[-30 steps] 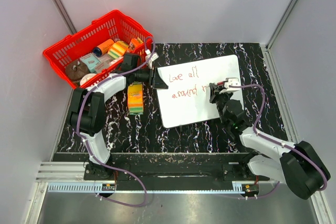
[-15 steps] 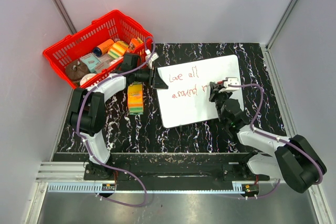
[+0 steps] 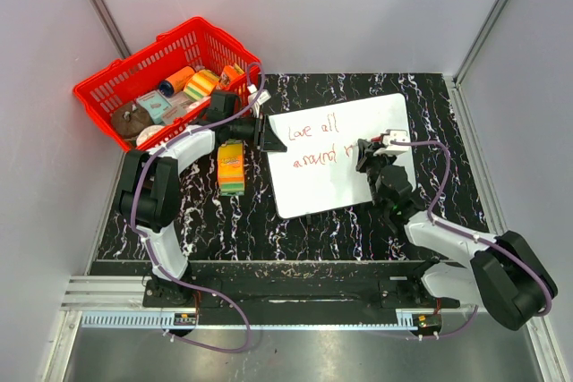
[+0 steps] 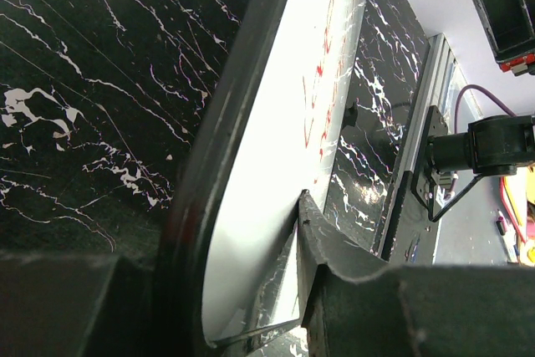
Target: Write a sentence on the whiteboard
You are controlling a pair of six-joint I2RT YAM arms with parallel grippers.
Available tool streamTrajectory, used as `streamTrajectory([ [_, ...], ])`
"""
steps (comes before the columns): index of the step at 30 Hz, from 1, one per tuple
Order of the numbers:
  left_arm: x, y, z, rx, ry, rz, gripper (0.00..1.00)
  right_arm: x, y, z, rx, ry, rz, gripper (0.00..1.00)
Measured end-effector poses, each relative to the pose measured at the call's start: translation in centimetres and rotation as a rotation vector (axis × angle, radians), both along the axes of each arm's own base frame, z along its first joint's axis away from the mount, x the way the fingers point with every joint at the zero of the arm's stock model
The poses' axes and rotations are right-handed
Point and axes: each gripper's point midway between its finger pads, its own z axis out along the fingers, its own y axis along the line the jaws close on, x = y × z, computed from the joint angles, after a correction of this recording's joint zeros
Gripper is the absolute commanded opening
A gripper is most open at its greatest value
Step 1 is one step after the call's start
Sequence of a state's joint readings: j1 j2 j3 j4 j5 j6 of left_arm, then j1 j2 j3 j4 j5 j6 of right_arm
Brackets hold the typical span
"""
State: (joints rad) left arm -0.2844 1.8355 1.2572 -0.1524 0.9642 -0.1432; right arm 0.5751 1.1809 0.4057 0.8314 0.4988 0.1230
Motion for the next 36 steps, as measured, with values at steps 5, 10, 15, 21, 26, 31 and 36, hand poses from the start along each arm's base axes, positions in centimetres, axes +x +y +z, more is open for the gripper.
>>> streamTrajectory([
  [5, 0.0, 0.0, 0.0, 0.000, 0.000, 0.000, 0.00, -0.2, 0.0, -0.3, 0.026, 0.024, 0.003, 0.00],
  [10, 0.0, 0.0, 0.0, 0.002, 0.002, 0.001, 0.00, -0.5, 0.1, -0.6, 0.046, 0.042, 0.008, 0.00],
  [15, 0.0, 0.0, 0.0, 0.002, 0.002, 0.001, 0.00, -0.9, 0.2, -1.0, 0.057, 0.064, 0.020, 0.00],
  [21, 0.0, 0.0, -0.1, 0.002, 0.002, 0.001, 0.00, -1.5, -0.1, -1.6, 0.061, 0.091, 0.023, 0.00],
  [26, 0.0, 0.0, -0.1, 0.002, 0.002, 0.001, 0.00, -1.7, -0.2, -1.8, 0.063, 0.103, 0.023, 0.00],
  [31, 0.0, 0.0, -0.1, 0.002, 0.002, 0.001, 0.00, -1.9, -0.2, -2.0, 0.065, 0.116, 0.022, 0.00],
  [36, 0.0, 0.0, -0.1, 0.003, 0.002, 0.001, 0.00, -2.2, -0.2, -2.3, 0.070, 0.137, 0.029, 0.00],
])
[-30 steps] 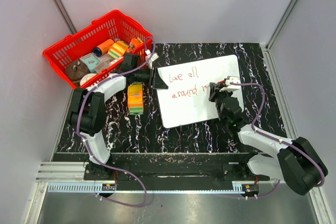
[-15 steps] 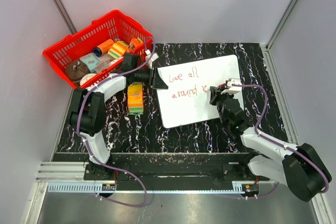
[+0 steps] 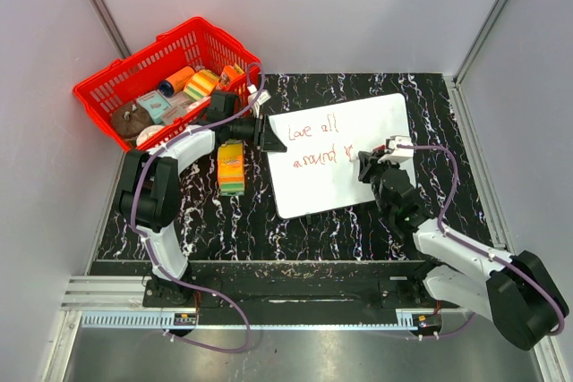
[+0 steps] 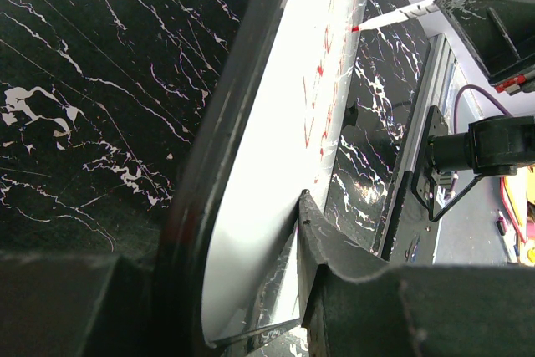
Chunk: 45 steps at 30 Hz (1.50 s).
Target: Write a sentence on the whiteboard
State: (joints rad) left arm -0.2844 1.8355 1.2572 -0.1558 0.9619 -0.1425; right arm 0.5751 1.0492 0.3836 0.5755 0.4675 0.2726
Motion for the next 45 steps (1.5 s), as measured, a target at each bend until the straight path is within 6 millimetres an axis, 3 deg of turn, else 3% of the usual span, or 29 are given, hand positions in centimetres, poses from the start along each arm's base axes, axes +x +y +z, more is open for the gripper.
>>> streamTrajectory([
  [10, 0.0, 0.0, 0.0, 0.000, -0.002, -0.001, 0.00, -1.6, -0.6, -0.7, -0.002, 0.038, 0.014, 0.00],
  [16, 0.0, 0.0, 0.0, 0.000, -0.003, -0.001, 0.00, -2.1, -1.1, 2.7, 0.040, -0.043, 0.012, 0.00],
  [21, 0.0, 0.0, 0.0, 0.000, -0.003, -0.001, 0.00, -0.5, -0.3, 4.5, 0.026, -0.061, 0.004, 0.00],
  [31, 0.0, 0.0, 0.0, 0.000, -0.003, -0.002, 0.00, 1.8, 0.0, 2.6, -0.047, 0.002, -0.034, 0.00],
  [38, 0.0, 0.0, 0.0, 0.000, -0.004, -0.002, 0.00, 2.4, -1.6, 2.7, -0.048, -0.002, -0.084, 0.00],
  [45, 0.0, -0.1, 0.1, 0.001, -0.006, -0.004, 0.00, 2.3, -1.9, 3.0, -0.042, -0.008, -0.087, 0.00],
])
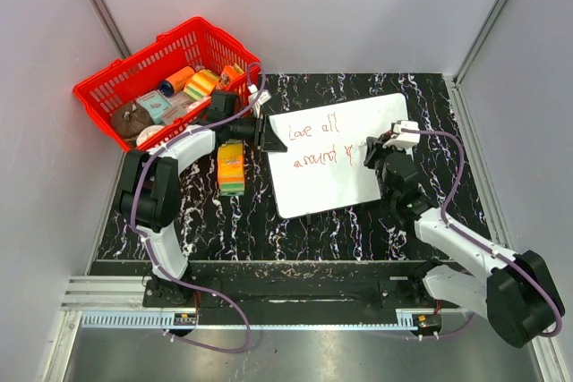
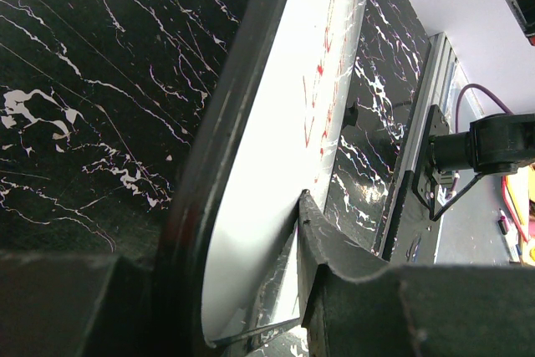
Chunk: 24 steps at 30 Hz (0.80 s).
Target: Write a sentence on the whiteboard
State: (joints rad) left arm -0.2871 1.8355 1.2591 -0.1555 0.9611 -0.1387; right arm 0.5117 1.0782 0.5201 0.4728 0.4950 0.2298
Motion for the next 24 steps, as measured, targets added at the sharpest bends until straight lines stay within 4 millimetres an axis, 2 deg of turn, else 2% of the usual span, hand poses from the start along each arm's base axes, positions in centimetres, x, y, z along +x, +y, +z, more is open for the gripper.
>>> streamTrajectory([
  [4, 0.0, 0.0, 0.0, 0.000, -0.001, 0.000, 0.00, -0.3, 0.0, 0.1, 0.013, -0.007, 0.012, 0.00],
  [14, 0.0, 0.0, 0.0, 0.001, -0.001, 0.000, 0.00, -0.5, 0.4, -1.5, 0.009, 0.032, 0.029, 0.00],
  [24, 0.0, 0.0, 0.0, 0.003, 0.000, 0.001, 0.00, -0.5, 1.0, -1.6, 0.022, 0.036, 0.062, 0.00],
])
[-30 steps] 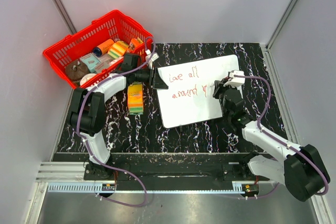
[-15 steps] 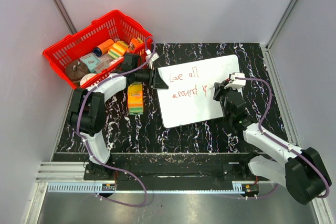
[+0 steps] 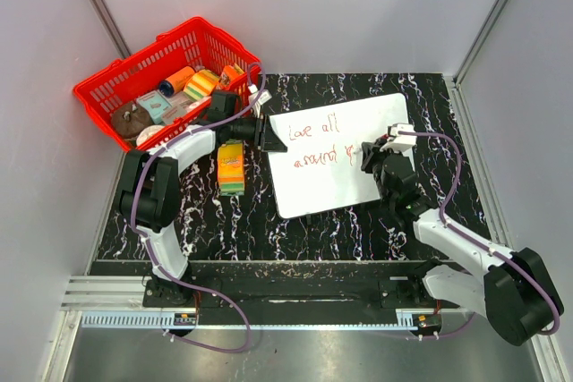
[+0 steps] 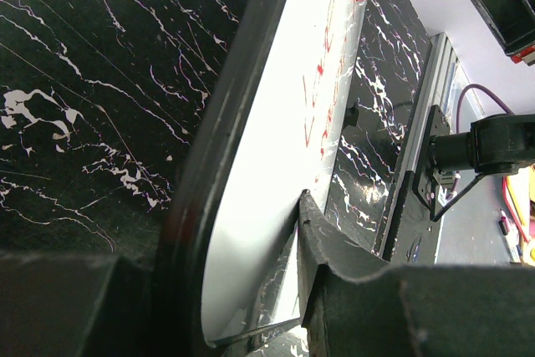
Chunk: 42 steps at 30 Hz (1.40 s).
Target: Write a sentence on the whiteboard
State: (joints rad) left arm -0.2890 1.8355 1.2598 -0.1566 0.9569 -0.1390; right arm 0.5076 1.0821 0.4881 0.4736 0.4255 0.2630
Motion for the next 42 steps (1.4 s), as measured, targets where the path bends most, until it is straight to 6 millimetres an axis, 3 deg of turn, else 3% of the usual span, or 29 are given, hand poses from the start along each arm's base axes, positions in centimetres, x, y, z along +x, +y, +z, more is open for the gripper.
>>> streamTrajectory([
  [15, 0.0, 0.0, 0.0, 0.001, -0.003, -0.001, 0.00, -1.9, -0.2, -1.8, 0.000, 0.062, 0.036, 0.00],
  [21, 0.0, 0.0, 0.0, 0.001, -0.004, -0.001, 0.00, -1.7, -0.7, -1.9, -0.008, 0.066, 0.004, 0.00],
  [32, 0.0, 0.0, 0.0, 0.003, -0.004, 0.000, 0.00, 0.1, -0.6, -0.3, -0.012, 0.040, -0.039, 0.00],
  [42, 0.0, -0.1, 0.0, 0.003, -0.005, -0.001, 0.00, 0.1, -0.4, 0.6, -0.003, 0.016, -0.026, 0.00],
])
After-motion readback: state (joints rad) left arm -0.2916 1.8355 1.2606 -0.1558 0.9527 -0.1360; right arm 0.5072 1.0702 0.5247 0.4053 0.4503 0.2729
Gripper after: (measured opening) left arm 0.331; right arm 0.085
